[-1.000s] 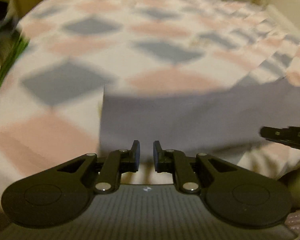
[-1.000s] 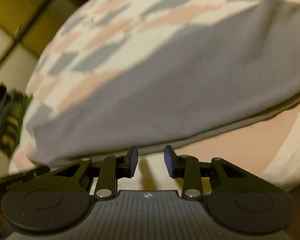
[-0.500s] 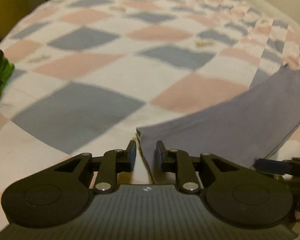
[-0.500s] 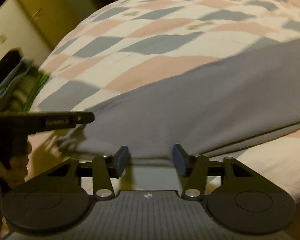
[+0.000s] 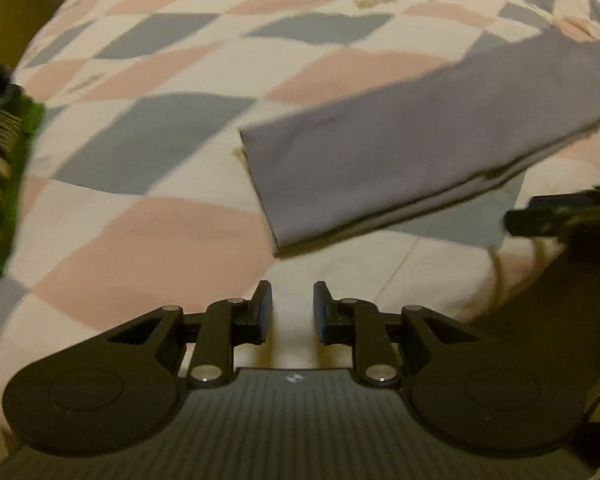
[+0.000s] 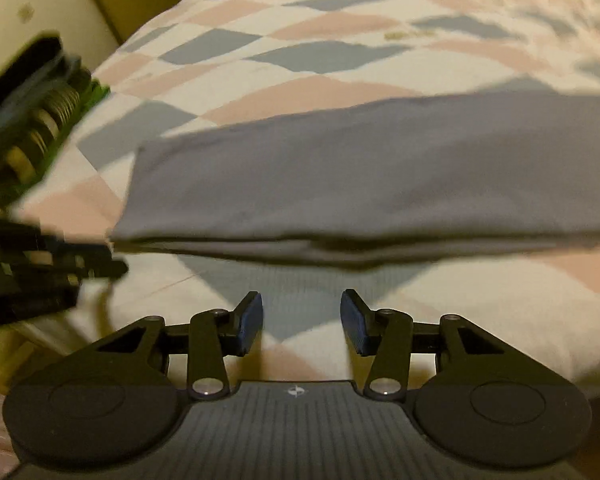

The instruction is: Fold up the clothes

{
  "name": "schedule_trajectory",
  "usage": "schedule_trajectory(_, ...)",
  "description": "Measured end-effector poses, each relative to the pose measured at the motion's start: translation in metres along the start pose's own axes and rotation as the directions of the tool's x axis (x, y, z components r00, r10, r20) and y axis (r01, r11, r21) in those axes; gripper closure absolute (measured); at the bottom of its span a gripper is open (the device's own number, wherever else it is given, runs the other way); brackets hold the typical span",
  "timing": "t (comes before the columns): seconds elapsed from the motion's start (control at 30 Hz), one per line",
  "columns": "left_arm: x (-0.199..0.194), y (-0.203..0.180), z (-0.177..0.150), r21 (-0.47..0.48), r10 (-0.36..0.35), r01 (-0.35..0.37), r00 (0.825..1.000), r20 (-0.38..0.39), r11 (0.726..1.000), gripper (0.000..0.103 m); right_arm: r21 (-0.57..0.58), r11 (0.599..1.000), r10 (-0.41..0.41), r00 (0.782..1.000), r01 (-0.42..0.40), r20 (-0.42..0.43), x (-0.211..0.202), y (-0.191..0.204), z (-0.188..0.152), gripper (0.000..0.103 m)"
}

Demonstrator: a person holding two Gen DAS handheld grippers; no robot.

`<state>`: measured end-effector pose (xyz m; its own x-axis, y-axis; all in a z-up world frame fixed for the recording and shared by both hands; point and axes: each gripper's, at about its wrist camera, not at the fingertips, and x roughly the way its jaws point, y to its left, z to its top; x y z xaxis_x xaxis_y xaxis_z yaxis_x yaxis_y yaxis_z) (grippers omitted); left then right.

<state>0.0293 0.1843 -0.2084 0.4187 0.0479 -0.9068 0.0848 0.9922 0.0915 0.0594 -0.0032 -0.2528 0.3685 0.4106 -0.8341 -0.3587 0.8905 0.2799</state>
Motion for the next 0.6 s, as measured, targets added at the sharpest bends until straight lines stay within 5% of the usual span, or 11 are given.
schedule_trajectory(0.13, -0.047, -0.014, 0.035, 0.01, -0.011, 0.011, 0.999, 0.039, 1.0, 0.074, 0.149, 0.987, 0.058, 0.998, -0.061, 0.026, -0.051, -0.028, 0.015, 0.056)
schedule_trajectory(0.37, -0.073, -0.046, 0.101, 0.162, -0.073, 0.061, 0.995, 0.067, 0.985, 0.071, 0.242, 0.97, -0.031, 0.991, -0.002, 0.133, -0.132, -0.053, 0.035, 0.051)
schedule_trajectory(0.6, -0.065, -0.051, 0.134, 0.385, -0.205, 0.173, 0.978, 0.043, 0.907, 0.07, 0.408, 0.911, -0.144, 0.976, 0.067, 0.163, -0.153, -0.049, 0.033, 0.048)
